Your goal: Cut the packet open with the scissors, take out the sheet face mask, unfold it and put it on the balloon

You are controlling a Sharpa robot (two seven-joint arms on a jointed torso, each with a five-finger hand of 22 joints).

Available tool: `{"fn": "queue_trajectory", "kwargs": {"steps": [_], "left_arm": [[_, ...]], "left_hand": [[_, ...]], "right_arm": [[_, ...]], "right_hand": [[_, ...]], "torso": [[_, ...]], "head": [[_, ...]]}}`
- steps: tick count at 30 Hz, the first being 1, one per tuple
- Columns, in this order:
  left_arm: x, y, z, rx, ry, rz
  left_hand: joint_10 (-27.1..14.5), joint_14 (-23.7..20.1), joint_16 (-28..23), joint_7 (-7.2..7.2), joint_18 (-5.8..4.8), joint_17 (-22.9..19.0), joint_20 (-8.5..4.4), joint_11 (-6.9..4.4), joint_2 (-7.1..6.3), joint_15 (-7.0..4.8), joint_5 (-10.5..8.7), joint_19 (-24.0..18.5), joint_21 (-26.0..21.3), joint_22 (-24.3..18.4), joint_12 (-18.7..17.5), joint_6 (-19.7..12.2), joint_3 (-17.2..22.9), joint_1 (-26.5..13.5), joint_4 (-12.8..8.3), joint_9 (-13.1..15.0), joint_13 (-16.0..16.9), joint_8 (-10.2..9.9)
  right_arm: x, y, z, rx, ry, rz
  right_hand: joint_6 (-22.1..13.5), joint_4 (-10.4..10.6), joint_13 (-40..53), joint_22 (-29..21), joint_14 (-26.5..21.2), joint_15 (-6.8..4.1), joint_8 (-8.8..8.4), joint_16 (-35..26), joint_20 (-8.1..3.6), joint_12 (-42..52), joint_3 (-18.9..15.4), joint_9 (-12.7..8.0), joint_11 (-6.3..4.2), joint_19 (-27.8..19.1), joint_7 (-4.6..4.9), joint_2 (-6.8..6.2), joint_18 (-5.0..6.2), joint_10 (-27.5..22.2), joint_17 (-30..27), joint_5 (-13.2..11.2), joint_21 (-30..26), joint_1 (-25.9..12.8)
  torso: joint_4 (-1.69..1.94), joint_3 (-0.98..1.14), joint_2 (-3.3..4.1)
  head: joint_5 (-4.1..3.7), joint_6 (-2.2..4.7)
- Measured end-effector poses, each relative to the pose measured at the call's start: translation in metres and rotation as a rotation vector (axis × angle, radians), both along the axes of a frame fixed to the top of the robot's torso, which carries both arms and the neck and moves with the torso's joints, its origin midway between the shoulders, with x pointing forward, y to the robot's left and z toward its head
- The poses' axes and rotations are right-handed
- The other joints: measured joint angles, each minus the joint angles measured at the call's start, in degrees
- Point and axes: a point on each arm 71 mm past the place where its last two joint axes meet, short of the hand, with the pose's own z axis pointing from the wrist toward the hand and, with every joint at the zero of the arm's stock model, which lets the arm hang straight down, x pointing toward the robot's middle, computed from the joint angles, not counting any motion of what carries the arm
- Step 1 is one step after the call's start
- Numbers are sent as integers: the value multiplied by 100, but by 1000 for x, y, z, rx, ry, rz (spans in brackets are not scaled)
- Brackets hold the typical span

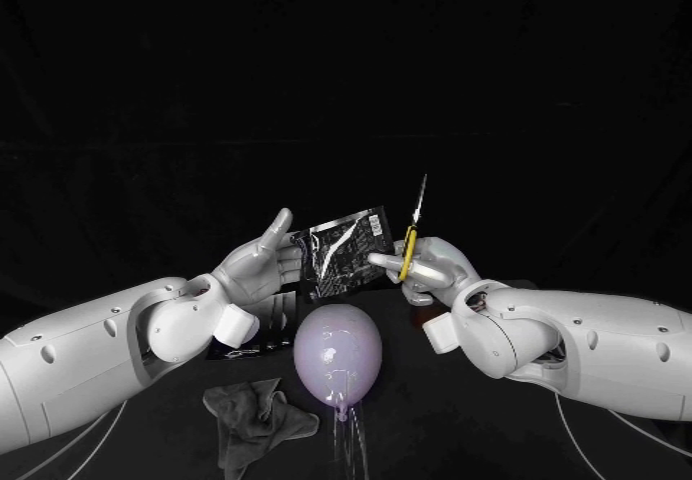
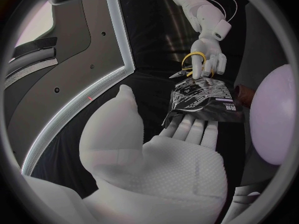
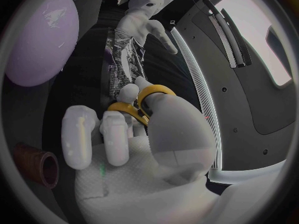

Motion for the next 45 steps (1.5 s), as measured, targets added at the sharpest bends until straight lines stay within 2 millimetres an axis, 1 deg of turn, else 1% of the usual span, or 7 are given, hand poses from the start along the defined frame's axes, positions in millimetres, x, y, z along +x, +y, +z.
{"fn": "queue_trajectory", "kwargs": {"steps": [6, 15, 31, 35, 38, 41, 45], "left_arm": [[1, 1, 2, -39, 2, 25], [2, -4, 1, -53, 15, 44], [5, -11, -9, 3, 53, 83], [5, -12, -10, 5, 58, 87], [4, -14, -11, 5, 63, 87], [4, -15, -13, 4, 70, 89], [5, -14, -17, -1, 85, 99]], "left_hand": [[140, 137, 23, 0, 0, 32, 1, -50, 399, -44, 0, 45, 0, 8, 0, 0, 332, 244, -28, 5, 12, 0], [832, 950, 237, 34, -1, 194, -18, -128, 723, -144, 0, 635, 172, 73, 118, 580, 885, 2263, -414, 256, 59, 257], [931, 1070, 239, 52, 93, 215, -9, -130, 598, -166, 0, 873, 204, 69, 100, 584, 781, 2558, -455, 255, 53, 270], [1024, 1139, 239, 39, 191, 224, -11, -266, 554, -235, 0, 1079, 274, 84, 100, 597, 733, 2666, -454, 292, 53, 270], [979, 1181, 239, 39, 193, 229, -9, -498, 562, -195, 0, 1223, 306, 83, 68, 598, 694, 2733, -462, 297, 53, 270], [765, 1212, 239, 31, 324, 229, -19, -724, 597, -165, 0, 1502, 382, 103, 41, 393, 651, 2937, -505, 234, 45, 245], [411, 1211, 239, -80, 325, 228, -10, -802, 623, -165, -1, 1614, 382, 103, 40, 2, 600, 3050, -494, 81, 27, 95]], "right_arm": [[3, -3, -1, -7, 1, -22], [3, 6, -4, -12, 8, -21], [1, 7, -2, -20, -2, -52], [1, 8, -2, -22, -5, -59], [0, 8, -1, -22, -8, -64], [0, 8, 0, -20, -11, -70], [-1, 9, 3, -15, -18, -72]], "right_hand": [[3, -2, 0, -1, 0, 0, 0, 0, 0, 0, -1, 0, 0, -1, -3, -1, 0, 0, 1, 0, 0, 0], [4, -6, 0, -4, -21, -21, 23, -4, 1, 0, 12, 19, 1, -2, -4, -1, -1, 0, 5, 0, 0, 1], [-85, -116, 0, 0, -21, -63, 378, -2, -84, 0, 139, 390, 1, 1, -79, 99, -2, 0, 1, -24, -28, -100], [-146, -140, 0, 0, -21, -63, 420, 0, -84, 0, 163, 391, 2, 1, -80, 100, -2, 0, 0, -9, -28, -101], [-147, -148, 0, 0, -21, -63, 422, 0, -84, 0, 171, 392, 2, 1, -80, 100, -2, 0, 0, 1, -31, -101], [-185, -148, 0, -1, -21, -63, 423, 0, -83, 0, 171, 393, 2, 0, -82, 100, -2, 0, 1, 2, -32, -101], [-186, -148, 0, -3, -21, -63, 449, -1, -83, 0, 171, 393, 10, 0, -81, 101, -2, -8, 1, 1, -32, -102]], "torso": [[0, -2, 0], [0, 0, 2], [-7, 9, 4], [-3, 8, 4], [-3, 4, 3], [0, 2, 1], [1, 1, 1]], "head": [[13, 17], [44, 44], [38, 60], [40, 59], [41, 58], [34, 66], [29, 77]]}}
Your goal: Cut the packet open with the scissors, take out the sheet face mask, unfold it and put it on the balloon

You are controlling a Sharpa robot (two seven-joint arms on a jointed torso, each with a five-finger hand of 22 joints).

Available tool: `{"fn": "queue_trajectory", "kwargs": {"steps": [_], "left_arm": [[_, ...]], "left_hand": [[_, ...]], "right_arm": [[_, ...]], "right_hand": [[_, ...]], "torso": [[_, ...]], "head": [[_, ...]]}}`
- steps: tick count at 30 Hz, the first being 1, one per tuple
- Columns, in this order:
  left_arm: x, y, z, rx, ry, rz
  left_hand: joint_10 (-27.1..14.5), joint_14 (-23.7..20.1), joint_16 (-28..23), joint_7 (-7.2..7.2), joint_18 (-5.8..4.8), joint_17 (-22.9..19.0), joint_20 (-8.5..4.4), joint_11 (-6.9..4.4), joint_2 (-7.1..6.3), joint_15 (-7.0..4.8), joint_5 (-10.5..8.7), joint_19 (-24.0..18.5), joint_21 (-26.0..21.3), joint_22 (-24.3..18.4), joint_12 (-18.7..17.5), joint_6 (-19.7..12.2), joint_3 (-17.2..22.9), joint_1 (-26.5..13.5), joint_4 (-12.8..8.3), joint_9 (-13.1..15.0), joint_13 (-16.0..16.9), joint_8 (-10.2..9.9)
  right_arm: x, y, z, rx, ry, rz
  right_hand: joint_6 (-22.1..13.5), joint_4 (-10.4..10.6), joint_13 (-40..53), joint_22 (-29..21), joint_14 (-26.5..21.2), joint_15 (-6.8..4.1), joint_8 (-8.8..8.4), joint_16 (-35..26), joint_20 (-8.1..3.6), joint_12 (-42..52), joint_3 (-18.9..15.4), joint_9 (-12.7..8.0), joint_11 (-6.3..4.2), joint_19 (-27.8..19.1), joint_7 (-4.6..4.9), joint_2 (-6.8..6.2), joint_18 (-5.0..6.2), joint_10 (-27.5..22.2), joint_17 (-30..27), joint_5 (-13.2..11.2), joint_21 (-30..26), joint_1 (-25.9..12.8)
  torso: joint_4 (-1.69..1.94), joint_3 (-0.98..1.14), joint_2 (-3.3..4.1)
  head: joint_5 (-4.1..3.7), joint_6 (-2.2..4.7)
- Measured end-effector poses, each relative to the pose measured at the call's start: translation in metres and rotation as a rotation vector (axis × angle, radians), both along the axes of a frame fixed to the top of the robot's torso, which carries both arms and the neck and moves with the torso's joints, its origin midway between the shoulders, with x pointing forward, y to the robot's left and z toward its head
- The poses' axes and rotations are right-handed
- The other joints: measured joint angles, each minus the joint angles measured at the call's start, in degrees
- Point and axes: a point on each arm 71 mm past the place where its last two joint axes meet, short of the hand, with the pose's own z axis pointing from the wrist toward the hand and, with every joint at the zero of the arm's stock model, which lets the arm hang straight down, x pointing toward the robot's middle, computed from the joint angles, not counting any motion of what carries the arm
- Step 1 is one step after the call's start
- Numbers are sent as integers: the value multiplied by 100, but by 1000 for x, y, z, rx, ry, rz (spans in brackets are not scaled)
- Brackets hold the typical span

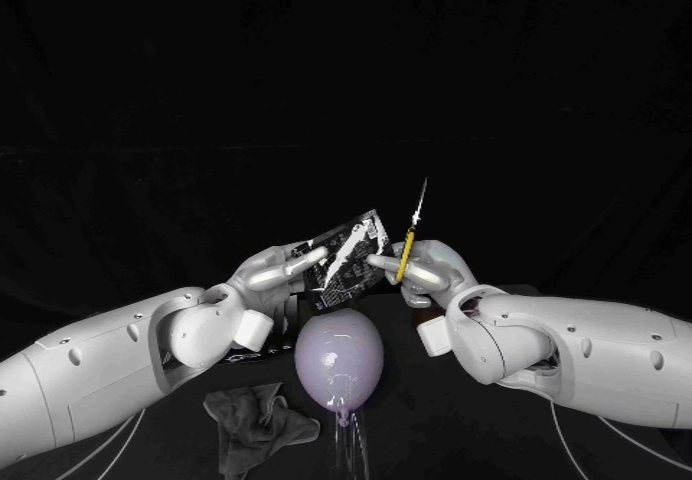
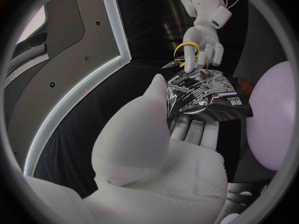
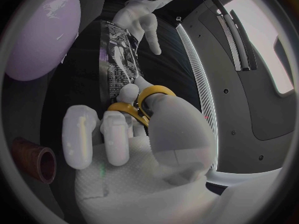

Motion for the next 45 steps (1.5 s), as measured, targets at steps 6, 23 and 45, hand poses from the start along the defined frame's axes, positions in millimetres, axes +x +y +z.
{"fn": "queue_trajectory", "kwargs": {"steps": [6, 23, 45], "left_arm": [[2, 3, -6, -11, 27, 25], [4, 1, -14, -43, 78, 57], [-8, -23, -11, -145, 122, -130]], "left_hand": [[-387, 0, -23, -235, 0, 0, -5, -87, 32, 0, 0, 377, 45, 13, -28, -509, -72, 78, 8, -212, -13, -160], [-444, 155, -23, -153, 86, 32, 0, -145, 44, -40, 0, 611, 84, 22, -35, -625, -179, 134, 115, -250, -10, -197], [734, 860, 111, 126, 215, 165, -2, 621, 75, -142, 0, 1061, 56, 24, 217, 602, -538, 103, 396, 416, 63, 470]], "right_arm": [[-3, 3, 5, 8, -10, 5], [-6, 11, 11, 17, -28, 20], [2, 27, 9, 17, -31, 35]], "right_hand": [[0, 0, 0, -1, 0, 0, 6, -3, 1, 0, 0, 1, 0, -1, 1, 35, 0, 0, 4, 0, 0, -35], [-38, -1, 0, 3, 0, 1, 4, 1, -6, 0, 0, 37, 1, -11, -2, 42, 0, 0, 0, -3, -20, -42], [-38, -1, 0, -1, -1, 1, 20, -5, -20, 0, 1, 267, 10, -1, -2, 52, -1, -10, 4, -16, -24, -53]], "torso": [[0, 0, -1], [-3, 3, -2], [-2, -1, 2]], "head": [[-2, 18], [20, 66], [64, 117]]}}
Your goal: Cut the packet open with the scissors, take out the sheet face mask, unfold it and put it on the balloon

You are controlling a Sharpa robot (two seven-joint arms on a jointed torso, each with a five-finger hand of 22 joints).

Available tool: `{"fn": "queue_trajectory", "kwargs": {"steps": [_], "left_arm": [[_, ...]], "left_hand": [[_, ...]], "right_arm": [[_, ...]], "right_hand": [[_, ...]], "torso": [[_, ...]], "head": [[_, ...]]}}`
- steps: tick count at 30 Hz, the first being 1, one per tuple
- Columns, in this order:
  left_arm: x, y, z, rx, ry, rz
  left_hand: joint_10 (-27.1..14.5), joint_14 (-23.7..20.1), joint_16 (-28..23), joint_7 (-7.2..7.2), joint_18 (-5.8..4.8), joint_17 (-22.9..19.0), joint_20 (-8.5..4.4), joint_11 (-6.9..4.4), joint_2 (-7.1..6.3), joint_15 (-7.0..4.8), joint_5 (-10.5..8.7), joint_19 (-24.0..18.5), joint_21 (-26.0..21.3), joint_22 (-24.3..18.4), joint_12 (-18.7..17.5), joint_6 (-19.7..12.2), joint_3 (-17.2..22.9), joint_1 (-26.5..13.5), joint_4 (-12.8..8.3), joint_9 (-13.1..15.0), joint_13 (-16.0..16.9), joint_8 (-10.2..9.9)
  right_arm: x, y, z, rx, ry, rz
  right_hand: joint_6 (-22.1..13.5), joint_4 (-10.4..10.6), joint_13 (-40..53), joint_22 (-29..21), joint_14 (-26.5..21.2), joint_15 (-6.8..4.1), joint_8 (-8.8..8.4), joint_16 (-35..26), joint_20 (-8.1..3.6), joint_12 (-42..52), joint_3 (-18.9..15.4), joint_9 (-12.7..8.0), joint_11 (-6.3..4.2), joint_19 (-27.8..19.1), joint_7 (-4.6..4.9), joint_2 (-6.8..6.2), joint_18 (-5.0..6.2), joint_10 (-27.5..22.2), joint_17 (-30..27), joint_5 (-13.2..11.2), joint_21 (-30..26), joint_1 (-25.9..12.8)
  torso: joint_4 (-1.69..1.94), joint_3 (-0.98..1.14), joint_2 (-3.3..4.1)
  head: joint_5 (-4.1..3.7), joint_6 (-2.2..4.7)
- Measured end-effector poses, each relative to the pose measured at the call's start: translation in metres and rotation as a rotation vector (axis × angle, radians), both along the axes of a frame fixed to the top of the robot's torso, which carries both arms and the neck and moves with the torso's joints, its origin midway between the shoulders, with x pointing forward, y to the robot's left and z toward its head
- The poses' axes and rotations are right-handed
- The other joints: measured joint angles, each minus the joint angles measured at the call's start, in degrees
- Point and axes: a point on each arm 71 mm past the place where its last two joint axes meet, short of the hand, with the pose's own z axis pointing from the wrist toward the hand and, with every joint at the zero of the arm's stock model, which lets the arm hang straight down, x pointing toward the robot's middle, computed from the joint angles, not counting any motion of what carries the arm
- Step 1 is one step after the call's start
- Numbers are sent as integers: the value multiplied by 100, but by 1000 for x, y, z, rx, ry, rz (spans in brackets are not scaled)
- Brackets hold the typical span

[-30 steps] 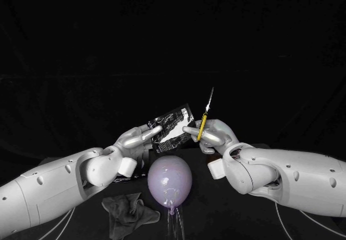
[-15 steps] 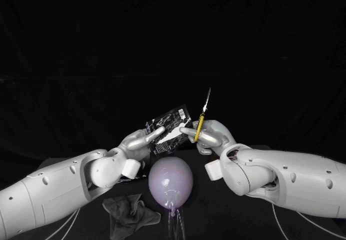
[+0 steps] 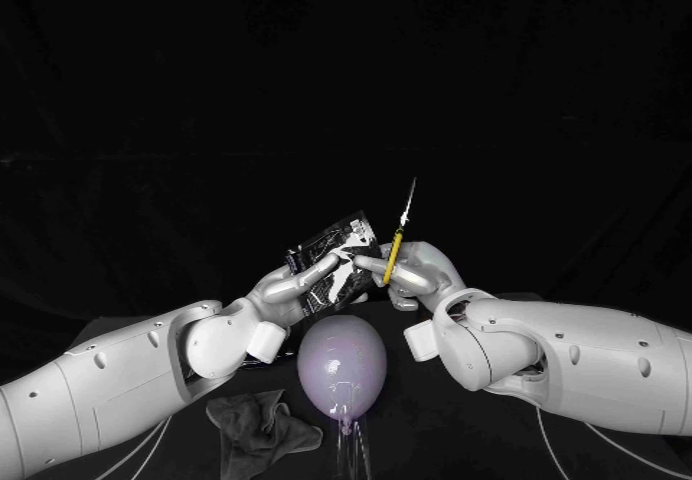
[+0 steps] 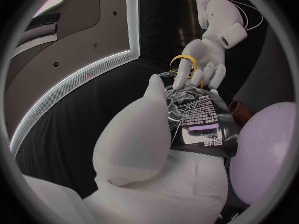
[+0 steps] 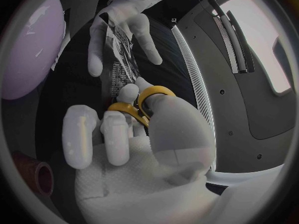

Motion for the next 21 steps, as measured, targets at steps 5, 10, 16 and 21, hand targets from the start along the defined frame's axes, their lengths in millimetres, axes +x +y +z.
{"fn": "queue_trajectory", "kwargs": {"steps": [5, 10, 16, 21], "left_arm": [[-2, -4, 1, -21, 3, -29], [-1, -3, 1, -30, 7, -26], [1, -1, 0, -33, 9, -1], [2, -3, 0, -20, 8, 36]], "left_hand": [[51, 42, 0, 14, 0, 7, -10, -9, 52, -2, 0, 157, 0, 12, 0, 76, 0, 52, 0, 43, 0, 66], [240, 193, 68, 44, -3, 42, -14, -67, 329, -45, 0, 265, 0, 28, 52, 456, 88, 329, -77, 139, 0, 296], [653, 516, 199, 144, -29, 86, -101, -234, 904, -186, 0, 453, 33, 31, 115, 1168, 653, 953, -226, 139, -6, 625], [1240, 981, 357, 245, -29, 170, -311, -427, 1055, -378, -6, 769, 140, 52, 163, 1657, 1377, 1208, -123, 205, -29, 734]], "right_arm": [[1, 2, -1, 0, 1, 2], [1, 4, -1, 0, -1, 8], [0, 5, 0, -3, -7, 21], [-2, 3, 0, -4, -7, 27]], "right_hand": [[0, 0, 0, 2, 0, 0, -2, -15, 0, 0, 0, 32, 2, 0, 0, 15, 0, -2, 0, -9, 0, -15], [0, 0, 0, 4, 0, 0, -4, 6, 0, 1, 0, 281, 10, -1, 0, 15, 0, -10, 0, 4, -22, -16], [-17, 0, 0, 4, 0, 0, -5, 6, 0, 1, 0, 408, 11, -1, 18, 28, 0, -11, -4, 16, -43, -28], [-38, 0, 0, 4, 0, 0, 0, 5, 1, 1, 0, 432, 11, -2, -2, 28, -1, -10, -5, 16, -67, -29]], "torso": [[0, 0, -1], [-1, 0, -6], [-1, -3, -7], [0, -3, -7]], "head": [[3, 9], [-11, 24], [-15, 38], [-3, 39]]}}
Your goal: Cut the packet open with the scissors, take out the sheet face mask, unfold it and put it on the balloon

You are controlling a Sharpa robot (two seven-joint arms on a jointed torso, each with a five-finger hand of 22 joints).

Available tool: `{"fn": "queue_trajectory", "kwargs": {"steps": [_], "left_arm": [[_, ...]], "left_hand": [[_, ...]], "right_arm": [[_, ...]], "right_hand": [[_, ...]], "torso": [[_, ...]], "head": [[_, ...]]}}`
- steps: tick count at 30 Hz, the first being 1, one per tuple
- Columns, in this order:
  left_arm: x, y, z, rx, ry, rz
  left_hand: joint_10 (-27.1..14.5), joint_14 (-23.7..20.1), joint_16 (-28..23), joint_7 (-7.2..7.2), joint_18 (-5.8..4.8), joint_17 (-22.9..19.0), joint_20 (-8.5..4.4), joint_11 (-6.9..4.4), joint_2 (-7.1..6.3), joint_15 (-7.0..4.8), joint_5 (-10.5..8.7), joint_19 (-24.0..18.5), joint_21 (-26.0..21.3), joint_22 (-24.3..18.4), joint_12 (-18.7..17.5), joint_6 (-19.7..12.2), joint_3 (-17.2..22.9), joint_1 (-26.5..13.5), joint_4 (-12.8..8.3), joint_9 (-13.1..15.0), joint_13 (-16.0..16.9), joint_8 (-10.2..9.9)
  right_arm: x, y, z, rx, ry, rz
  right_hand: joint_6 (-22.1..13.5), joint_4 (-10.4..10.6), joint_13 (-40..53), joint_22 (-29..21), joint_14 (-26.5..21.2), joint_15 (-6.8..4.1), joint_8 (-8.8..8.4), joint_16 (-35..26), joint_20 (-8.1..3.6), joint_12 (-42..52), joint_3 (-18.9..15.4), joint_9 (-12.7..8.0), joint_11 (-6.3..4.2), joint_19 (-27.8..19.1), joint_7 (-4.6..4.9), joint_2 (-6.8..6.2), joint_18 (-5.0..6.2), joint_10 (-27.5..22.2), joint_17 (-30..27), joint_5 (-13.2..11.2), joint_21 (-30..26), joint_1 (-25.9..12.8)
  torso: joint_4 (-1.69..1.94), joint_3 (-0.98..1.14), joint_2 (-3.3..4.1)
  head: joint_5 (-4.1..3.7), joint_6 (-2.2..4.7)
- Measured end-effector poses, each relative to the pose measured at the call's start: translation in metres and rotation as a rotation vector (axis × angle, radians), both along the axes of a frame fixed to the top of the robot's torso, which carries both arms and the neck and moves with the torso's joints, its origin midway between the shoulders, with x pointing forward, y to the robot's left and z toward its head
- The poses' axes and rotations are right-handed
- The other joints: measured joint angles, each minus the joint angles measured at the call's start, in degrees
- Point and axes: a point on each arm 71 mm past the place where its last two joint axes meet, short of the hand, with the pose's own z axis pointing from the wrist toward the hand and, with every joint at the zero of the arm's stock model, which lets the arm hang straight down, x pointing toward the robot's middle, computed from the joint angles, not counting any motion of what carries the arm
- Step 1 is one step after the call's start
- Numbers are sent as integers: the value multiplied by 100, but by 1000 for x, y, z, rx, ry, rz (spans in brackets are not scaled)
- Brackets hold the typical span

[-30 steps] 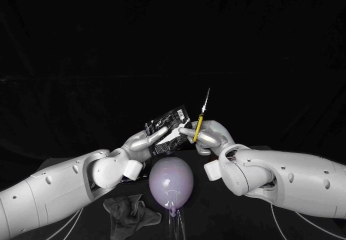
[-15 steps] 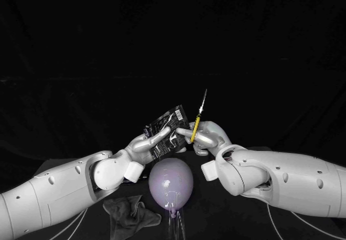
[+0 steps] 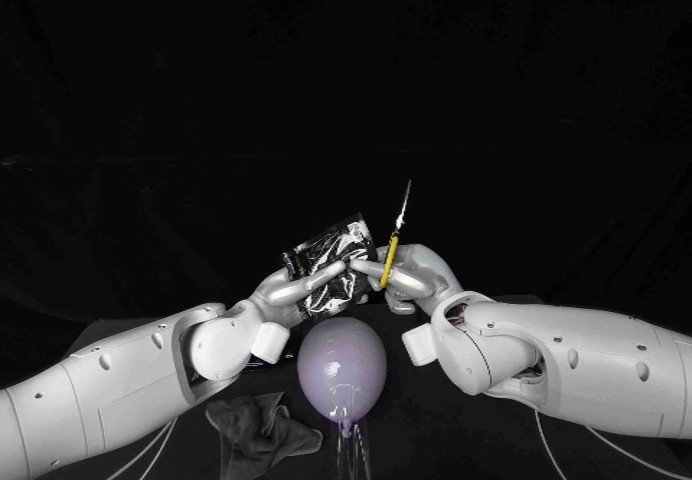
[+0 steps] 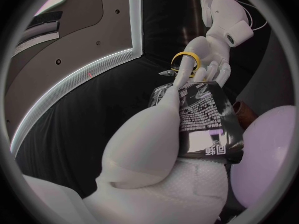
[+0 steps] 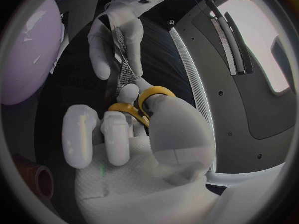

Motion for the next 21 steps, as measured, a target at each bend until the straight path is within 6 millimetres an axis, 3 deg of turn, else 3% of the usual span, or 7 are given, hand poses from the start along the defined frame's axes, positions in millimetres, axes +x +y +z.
{"fn": "queue_trajectory", "kwargs": {"steps": [3, 6, 8, 10, 16, 19, 21], "left_arm": [[0, -2, 0, 16, -5, 27], [1, -1, -1, 33, -11, 54], [2, -1, -1, 43, -16, 70], [3, 0, 0, 54, -23, 90], [5, 2, -1, 81, -39, 129], [6, 3, -1, 92, -46, 144], [7, 5, -1, 99, -50, 159]], "left_hand": [[201, 146, 27, -45, 0, 22, -54, -62, -77, -54, -21, 111, 39, 0, -38, 120, 345, 60, 124, -19, -2, 42], [405, 210, 27, -45, 2, 58, -30, -85, -393, -70, -43, 85, -11, -17, -215, 223, 973, -228, 131, -49, -11, 68], [461, 228, 27, -49, 18, 74, 37, -107, -502, -74, -36, 11, -73, -33, -247, 244, 1155, -337, 126, -50, -11, 78], [544, 286, 27, -64, 123, 97, 57, -121, -623, -92, -20, -68, -113, -31, -292, 260, 1375, -461, 116, -51, -11, 119], [653, 359, 27, -85, 124, 156, -4, -135, -795, -104, -20, 83, -22, 9, -334, 322, 1804, -767, 69, -43, -6, 174], [774, 441, 27, -97, 124, 196, -43, -154, -839, -143, -20, 165, 44, 33, -334, 351, 1962, -916, 26, -7, -3, 221], [776, 442, 27, -86, 124, 212, -43, -156, -862, -143, -20, 164, 45, 33, -334, 362, 2018, -940, -13, -2, -3, 235]], "right_arm": [[-1, -2, 0, 0, 3, 2], [-3, -3, 0, 0, 6, 6], [-3, -4, -1, -1, 9, 8], [-4, -5, -1, -2, 14, 9], [-3, -5, -3, -3, 23, 19], [-2, -6, -4, -3, 28, 22], [-1, -8, -5, -4, 31, 22]], "right_hand": [[-17, 0, 0, -1, 0, 0, 0, -3, 0, 0, 0, 0, 0, 0, 17, 0, 0, 0, 0, -1, 0, 0], [-17, 0, 0, -2, 0, 0, 0, -4, 0, 0, 0, -1, 10, -1, 17, 1, 0, -10, 1, -1, -22, -1], [-17, 0, 0, -3, 0, 0, 0, -4, 0, 0, 0, -1, 13, -1, 17, 15, 0, -13, 1, -1, -57, -15], [-36, 0, 0, -4, 0, 0, 0, -5, 0, 0, 0, -1, 19, -1, 36, 15, 0, -19, 1, -1, -59, -15], [-59, 0, 0, -3, 0, 0, -19, -19, -8, 0, 0, -1, 19, -175, 60, 15, 6, -19, 5, -2, -303, -15], [-199, -1, 0, -2, 0, 0, -243, -245, 19, 0, 1, -2, 20, -460, 93, 14, 153, -19, 5, 0, -757, -16], [-249, -79, -33, -2, -1, 66, -497, -774, 85, 0, 104, -158, 21, -968, 84, -44, 308, -21, -20, 22, -1529, -89]], "torso": [[1, 2, 1], [0, 3, 1], [-2, 3, 1], [-2, 3, 1], [-4, 3, 2], [-3, 4, 3], [-2, 3, 4]], "head": [[4, -1], [7, -4], [7, -4], [7, -4], [-6, -8], [-24, -9], [-31, -13]]}}
